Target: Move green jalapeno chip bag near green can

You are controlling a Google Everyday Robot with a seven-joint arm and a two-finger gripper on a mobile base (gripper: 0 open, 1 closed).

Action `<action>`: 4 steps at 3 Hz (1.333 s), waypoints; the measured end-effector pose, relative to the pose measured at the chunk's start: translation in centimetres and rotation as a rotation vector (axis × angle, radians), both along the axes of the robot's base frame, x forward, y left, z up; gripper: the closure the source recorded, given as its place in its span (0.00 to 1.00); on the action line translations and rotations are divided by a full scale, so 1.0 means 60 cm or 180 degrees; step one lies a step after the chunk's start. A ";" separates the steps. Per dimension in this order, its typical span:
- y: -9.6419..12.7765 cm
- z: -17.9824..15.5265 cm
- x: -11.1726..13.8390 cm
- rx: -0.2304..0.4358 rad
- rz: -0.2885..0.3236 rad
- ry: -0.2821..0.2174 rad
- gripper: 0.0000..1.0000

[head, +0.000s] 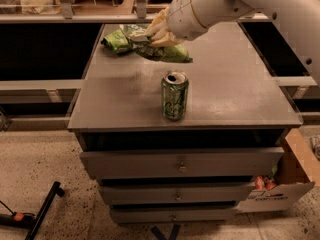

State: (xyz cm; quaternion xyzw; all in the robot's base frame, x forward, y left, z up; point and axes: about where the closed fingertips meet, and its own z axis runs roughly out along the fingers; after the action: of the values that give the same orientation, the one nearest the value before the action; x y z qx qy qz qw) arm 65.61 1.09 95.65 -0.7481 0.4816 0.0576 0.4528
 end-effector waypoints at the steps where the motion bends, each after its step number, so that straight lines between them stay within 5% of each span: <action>1: 0.005 -0.013 -0.008 0.0025 0.0072 0.0007 1.00; 3: 0.001 -0.028 -0.043 0.0033 0.0155 -0.0010 1.00; 4: 0.004 -0.030 -0.044 0.0031 0.0167 -0.0003 0.83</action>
Offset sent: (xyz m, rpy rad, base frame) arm -0.0282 -0.0015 -0.0182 0.0133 -0.0062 0.0562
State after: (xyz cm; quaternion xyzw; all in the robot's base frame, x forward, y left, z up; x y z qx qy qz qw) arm 62.96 1.36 93.83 -0.7583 0.4613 0.0714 0.4551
